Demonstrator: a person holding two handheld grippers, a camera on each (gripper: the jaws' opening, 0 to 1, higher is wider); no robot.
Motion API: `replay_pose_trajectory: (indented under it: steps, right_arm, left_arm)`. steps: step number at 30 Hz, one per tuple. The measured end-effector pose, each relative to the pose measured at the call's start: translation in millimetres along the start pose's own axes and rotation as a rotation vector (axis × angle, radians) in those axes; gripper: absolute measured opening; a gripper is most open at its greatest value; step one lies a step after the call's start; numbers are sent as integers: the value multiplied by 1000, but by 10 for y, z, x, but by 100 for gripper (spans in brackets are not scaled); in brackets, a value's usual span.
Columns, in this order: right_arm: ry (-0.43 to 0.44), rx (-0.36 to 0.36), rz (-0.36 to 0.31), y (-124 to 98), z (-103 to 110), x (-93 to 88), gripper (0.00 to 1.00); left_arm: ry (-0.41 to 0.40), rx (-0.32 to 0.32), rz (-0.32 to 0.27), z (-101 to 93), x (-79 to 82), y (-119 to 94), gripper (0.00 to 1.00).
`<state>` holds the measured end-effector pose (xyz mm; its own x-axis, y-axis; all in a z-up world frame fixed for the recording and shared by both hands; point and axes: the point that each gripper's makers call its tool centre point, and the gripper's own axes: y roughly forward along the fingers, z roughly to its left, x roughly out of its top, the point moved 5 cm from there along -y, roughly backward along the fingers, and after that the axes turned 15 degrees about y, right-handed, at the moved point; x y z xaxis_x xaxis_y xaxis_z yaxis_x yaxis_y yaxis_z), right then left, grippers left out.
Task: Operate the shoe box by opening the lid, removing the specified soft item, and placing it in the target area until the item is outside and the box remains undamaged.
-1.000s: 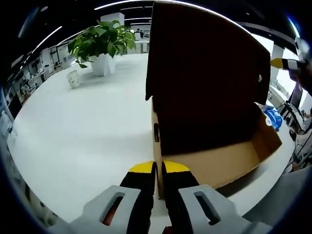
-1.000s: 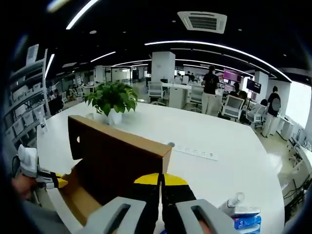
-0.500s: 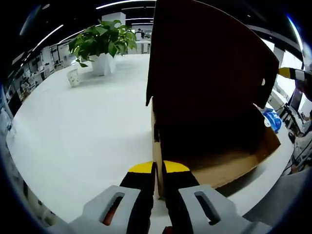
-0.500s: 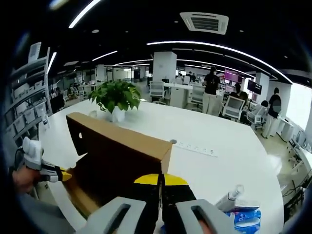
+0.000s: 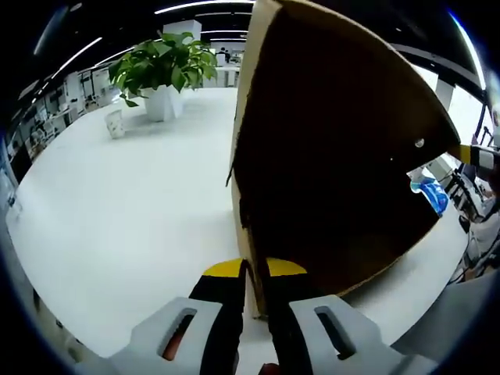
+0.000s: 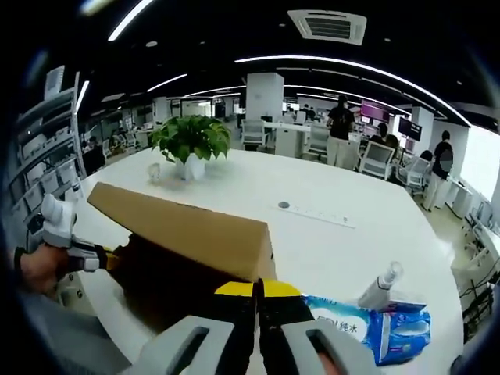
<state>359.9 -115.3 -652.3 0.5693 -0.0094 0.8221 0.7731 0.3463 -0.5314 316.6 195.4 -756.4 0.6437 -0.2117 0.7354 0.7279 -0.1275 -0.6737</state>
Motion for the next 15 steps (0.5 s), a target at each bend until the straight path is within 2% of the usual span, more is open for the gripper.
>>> replay_pose_trajectory:
  steps: [8, 15]
  right_arm:
    - [5, -3, -7, -33, 17, -38, 0]
    - [23, -9, 3, -37, -10, -139, 0]
  left_arm:
    - [-2, -3, -5, -3, 1, 0, 7]
    - [-32, -22, -26, 9, -1, 8, 8]
